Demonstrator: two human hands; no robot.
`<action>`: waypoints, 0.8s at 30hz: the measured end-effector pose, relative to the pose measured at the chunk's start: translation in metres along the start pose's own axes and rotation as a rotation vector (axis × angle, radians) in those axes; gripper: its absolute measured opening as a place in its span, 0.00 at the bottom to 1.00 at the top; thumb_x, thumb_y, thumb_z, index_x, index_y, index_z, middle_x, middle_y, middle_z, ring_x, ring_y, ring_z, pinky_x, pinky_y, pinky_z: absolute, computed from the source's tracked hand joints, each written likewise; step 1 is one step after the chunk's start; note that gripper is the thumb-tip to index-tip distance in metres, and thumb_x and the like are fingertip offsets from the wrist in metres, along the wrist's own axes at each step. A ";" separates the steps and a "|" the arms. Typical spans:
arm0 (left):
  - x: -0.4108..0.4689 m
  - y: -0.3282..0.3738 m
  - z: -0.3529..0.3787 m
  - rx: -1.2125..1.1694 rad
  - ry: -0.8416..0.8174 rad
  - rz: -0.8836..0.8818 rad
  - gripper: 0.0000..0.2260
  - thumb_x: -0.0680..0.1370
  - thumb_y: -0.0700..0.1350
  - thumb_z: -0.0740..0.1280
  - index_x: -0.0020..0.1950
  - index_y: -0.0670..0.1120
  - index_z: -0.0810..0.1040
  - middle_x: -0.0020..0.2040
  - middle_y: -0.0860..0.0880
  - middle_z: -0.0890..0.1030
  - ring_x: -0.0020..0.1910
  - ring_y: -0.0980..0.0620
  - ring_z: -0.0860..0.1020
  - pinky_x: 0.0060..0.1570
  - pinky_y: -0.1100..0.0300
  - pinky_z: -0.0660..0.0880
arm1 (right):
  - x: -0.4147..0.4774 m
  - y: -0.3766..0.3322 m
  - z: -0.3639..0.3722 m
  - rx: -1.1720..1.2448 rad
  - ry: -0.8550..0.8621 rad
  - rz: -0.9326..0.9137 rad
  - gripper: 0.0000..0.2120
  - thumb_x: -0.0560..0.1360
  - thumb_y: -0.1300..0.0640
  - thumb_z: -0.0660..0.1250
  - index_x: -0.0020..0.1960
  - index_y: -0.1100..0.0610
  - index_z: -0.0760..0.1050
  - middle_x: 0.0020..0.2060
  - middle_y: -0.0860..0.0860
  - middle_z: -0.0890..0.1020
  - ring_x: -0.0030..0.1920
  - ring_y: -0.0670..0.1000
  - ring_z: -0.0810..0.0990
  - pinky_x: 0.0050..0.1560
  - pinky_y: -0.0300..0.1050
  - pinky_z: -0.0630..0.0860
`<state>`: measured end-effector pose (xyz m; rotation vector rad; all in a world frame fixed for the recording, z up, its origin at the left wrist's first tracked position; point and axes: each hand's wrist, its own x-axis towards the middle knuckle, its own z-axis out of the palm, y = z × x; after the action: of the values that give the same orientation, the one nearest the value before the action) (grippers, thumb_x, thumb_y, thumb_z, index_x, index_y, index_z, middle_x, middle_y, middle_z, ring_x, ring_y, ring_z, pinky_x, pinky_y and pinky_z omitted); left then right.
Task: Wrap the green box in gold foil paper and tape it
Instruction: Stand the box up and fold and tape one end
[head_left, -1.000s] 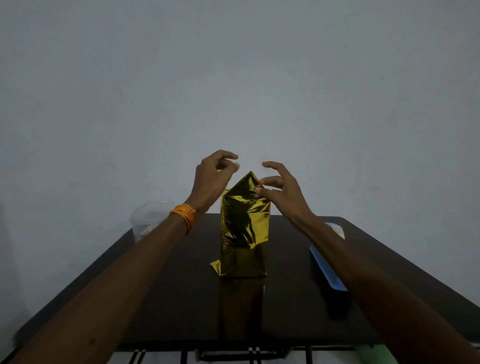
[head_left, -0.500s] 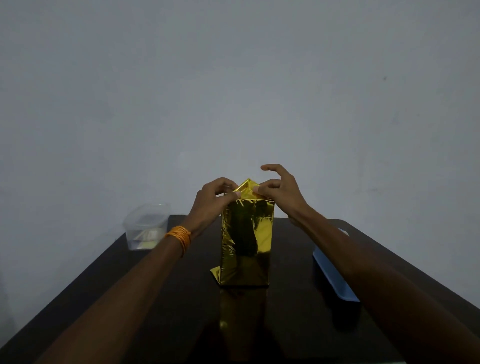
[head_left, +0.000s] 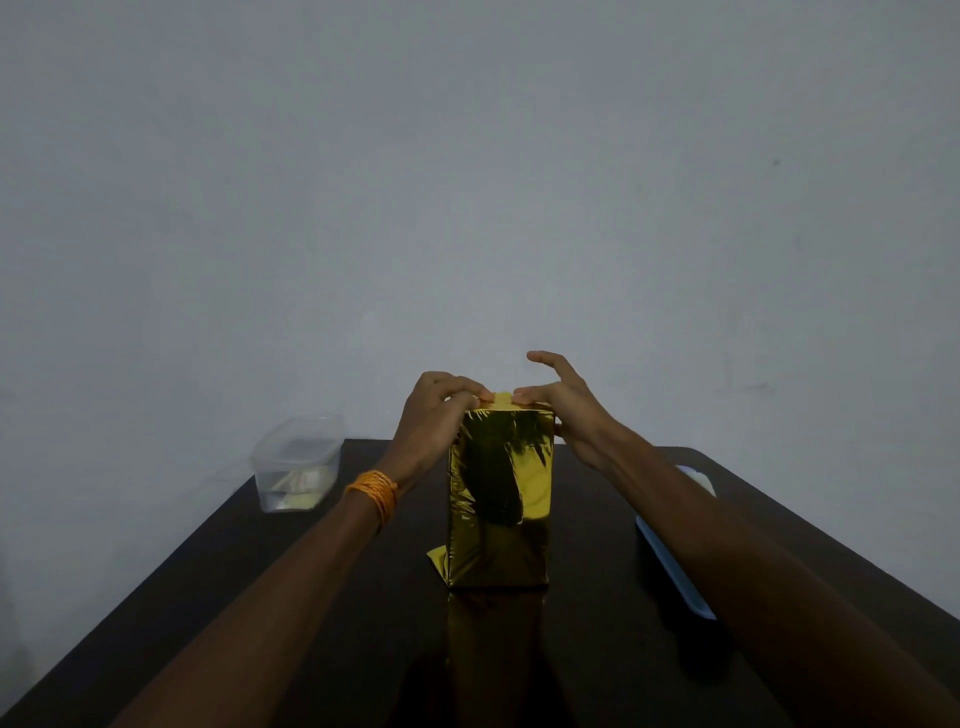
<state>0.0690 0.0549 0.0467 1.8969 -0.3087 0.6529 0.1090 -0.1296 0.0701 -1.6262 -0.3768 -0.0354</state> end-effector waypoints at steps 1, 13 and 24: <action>0.000 -0.001 0.000 0.000 0.021 0.002 0.11 0.78 0.41 0.63 0.48 0.50 0.86 0.58 0.49 0.76 0.60 0.55 0.72 0.57 0.59 0.72 | 0.001 0.001 0.001 0.003 0.007 0.005 0.28 0.73 0.65 0.70 0.67 0.43 0.70 0.61 0.58 0.77 0.59 0.57 0.78 0.49 0.48 0.75; -0.008 0.014 -0.001 -0.053 0.054 -0.013 0.12 0.79 0.39 0.62 0.48 0.44 0.86 0.49 0.57 0.78 0.56 0.56 0.74 0.53 0.60 0.73 | 0.006 0.003 0.003 0.018 0.045 0.060 0.24 0.72 0.64 0.71 0.64 0.45 0.72 0.58 0.57 0.77 0.58 0.56 0.78 0.45 0.48 0.75; -0.025 0.020 0.016 0.394 0.201 0.364 0.13 0.81 0.49 0.60 0.57 0.47 0.81 0.59 0.50 0.79 0.62 0.53 0.72 0.60 0.58 0.70 | -0.001 0.006 0.003 0.005 0.046 0.017 0.24 0.74 0.62 0.69 0.65 0.43 0.71 0.60 0.57 0.77 0.55 0.54 0.78 0.41 0.45 0.74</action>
<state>0.0433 0.0295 0.0431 2.1435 -0.4237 1.2135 0.1087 -0.1276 0.0641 -1.6205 -0.3274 -0.0587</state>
